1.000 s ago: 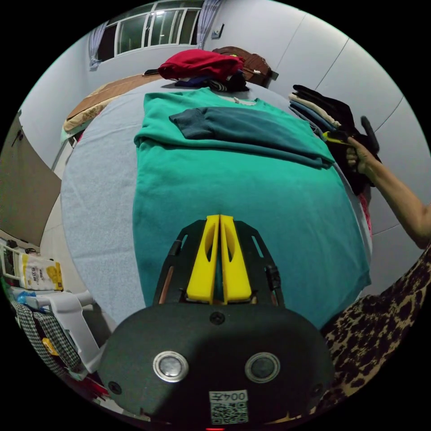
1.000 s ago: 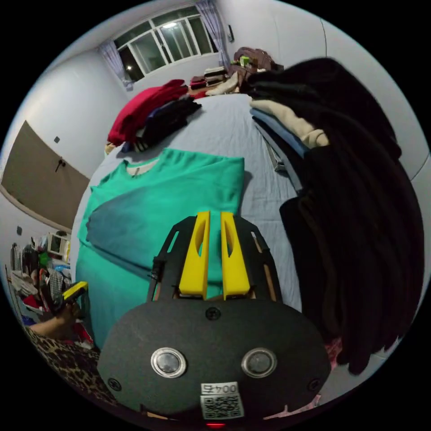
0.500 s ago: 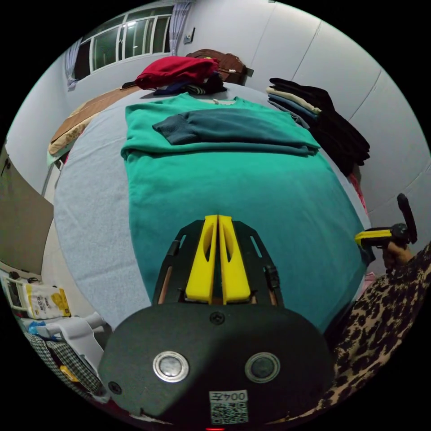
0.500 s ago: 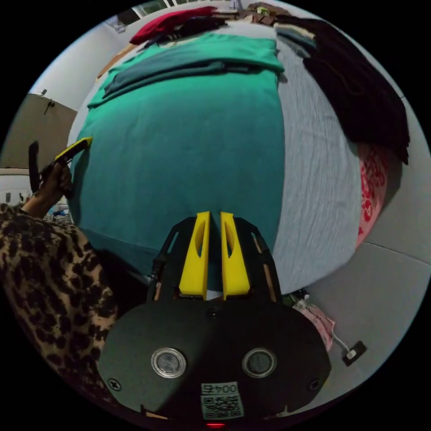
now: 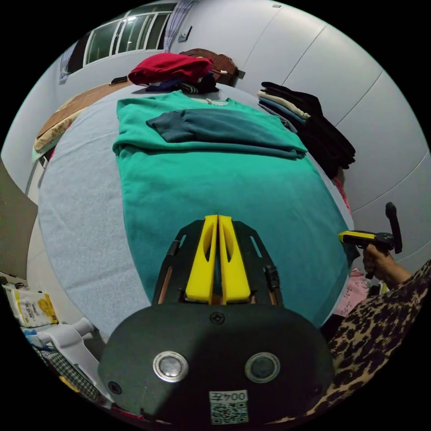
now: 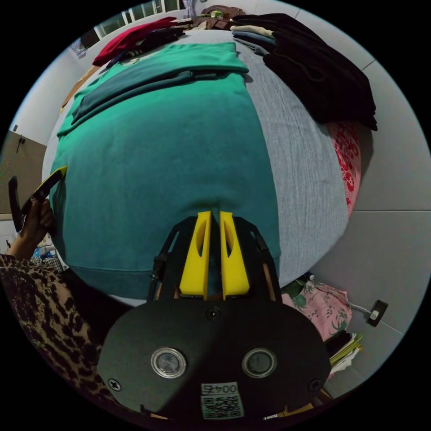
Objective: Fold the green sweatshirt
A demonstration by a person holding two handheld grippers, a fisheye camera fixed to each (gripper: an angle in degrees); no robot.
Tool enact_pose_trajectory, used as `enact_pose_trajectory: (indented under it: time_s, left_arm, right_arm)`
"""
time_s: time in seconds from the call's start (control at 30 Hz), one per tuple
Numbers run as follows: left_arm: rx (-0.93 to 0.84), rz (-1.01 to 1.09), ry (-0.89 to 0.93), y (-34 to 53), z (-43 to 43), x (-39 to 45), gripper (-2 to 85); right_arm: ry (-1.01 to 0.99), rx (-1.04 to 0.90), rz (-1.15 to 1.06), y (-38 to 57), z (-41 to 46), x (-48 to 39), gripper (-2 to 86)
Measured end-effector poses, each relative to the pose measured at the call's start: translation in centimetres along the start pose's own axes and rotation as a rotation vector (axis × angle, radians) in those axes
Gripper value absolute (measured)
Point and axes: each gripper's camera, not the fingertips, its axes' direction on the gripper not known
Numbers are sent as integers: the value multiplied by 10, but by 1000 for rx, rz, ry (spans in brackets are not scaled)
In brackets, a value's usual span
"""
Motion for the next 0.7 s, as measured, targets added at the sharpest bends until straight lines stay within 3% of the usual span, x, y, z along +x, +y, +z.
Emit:
enact_pose_trajectory:
  time_s: [0.17, 0.3, 0.47, 0.7]
  left_arm:
    - [-57, 13, 132, 9, -27, -33, 61]
    - [39, -60, 156, 62, -81, -77, 99]
    - [52, -232, 270, 129, -103, -124, 109]
    - [82, -283, 314, 157, -98, -149, 103]
  right_arm:
    - [-25, 4, -18, 27, 4, 10, 48]
    - [-64, 21, -41, 53, 8, 24, 48]
    - [-174, 54, -64, 87, 11, 53, 46]
    - [-375, 123, -3, 158, 5, 105, -1]
